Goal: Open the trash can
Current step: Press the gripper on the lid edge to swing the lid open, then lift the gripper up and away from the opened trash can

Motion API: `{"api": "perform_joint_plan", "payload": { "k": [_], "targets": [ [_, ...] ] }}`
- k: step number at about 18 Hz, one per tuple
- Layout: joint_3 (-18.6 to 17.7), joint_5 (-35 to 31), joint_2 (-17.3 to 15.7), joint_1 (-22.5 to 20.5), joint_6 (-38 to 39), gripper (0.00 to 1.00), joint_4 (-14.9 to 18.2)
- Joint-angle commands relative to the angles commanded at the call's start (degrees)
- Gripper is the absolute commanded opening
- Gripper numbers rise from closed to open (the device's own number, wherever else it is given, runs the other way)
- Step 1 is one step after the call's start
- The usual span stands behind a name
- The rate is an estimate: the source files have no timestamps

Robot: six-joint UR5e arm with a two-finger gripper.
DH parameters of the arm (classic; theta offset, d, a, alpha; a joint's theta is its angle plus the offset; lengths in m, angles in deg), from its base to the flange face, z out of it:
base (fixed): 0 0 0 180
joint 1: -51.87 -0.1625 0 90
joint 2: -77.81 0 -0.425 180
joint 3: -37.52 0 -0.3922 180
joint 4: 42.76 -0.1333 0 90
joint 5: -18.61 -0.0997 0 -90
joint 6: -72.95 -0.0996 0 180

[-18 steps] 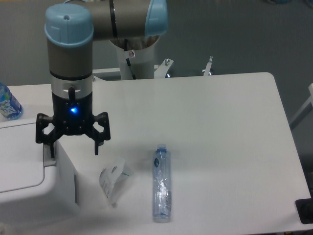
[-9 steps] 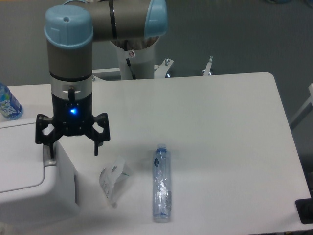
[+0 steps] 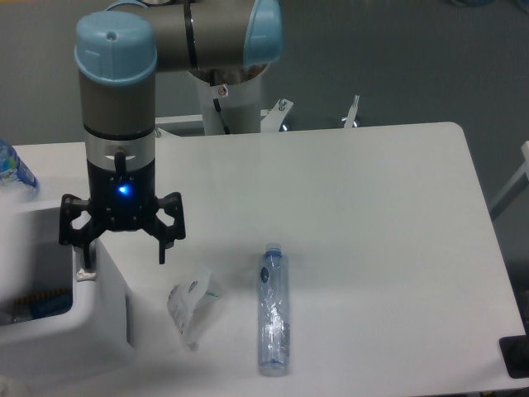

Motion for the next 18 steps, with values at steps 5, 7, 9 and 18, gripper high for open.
{"api": "perform_joint_plan", "payload": {
  "k": [5,7,9,18],
  "targets": [
    [3.1,-0.1,-0.8,-0.2,-0.6,1.00,-0.1],
    [5.9,-0.4,-1.1,-2.0,-0.7,1.00,-0.4],
    [7.0,-4.5,-2.5,-6.0,-0.8,1.00,-0.1],
    [6.0,-23.3,-6.1,-12.7,-23.2,1.00,8.2]
  ]
}}
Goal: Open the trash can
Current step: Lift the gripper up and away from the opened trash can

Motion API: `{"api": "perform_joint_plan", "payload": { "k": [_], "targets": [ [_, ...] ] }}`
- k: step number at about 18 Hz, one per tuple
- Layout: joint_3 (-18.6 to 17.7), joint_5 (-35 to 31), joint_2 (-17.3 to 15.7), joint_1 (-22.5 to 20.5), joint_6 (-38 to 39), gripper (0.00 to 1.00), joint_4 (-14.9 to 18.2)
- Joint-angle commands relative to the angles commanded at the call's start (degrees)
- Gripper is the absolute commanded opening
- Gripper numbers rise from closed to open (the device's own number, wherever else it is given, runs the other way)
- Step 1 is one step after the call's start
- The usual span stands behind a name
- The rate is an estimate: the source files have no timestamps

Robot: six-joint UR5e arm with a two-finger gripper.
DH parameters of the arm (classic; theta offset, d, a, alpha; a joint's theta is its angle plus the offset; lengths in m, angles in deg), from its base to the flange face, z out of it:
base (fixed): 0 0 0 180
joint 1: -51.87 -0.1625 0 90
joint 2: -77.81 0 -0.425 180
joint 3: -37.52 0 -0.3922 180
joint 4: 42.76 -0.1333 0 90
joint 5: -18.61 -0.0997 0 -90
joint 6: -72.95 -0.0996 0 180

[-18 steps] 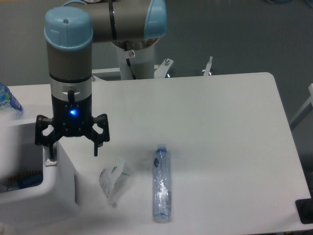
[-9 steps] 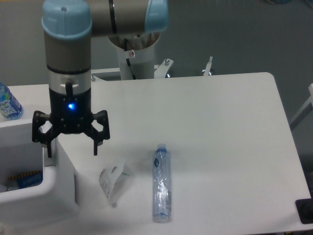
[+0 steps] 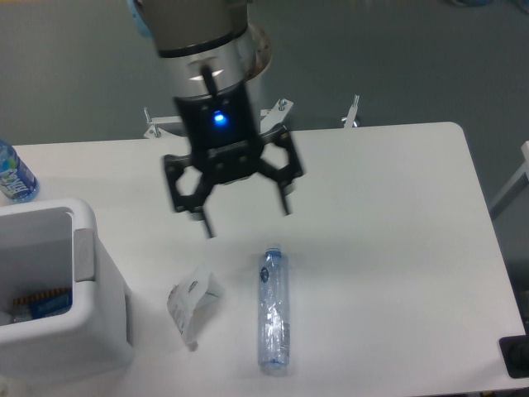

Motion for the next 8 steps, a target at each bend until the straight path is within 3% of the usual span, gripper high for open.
{"api": "perform_joint_plan", "payload": {
  "k": [2,8],
  "targets": [
    [0.0,1.0,-1.8,-3.2,-7.6,1.00,5.2],
    [-1.5,2.8,-5.4,-10.6,-28.5,1.00,14.4]
  ]
}}
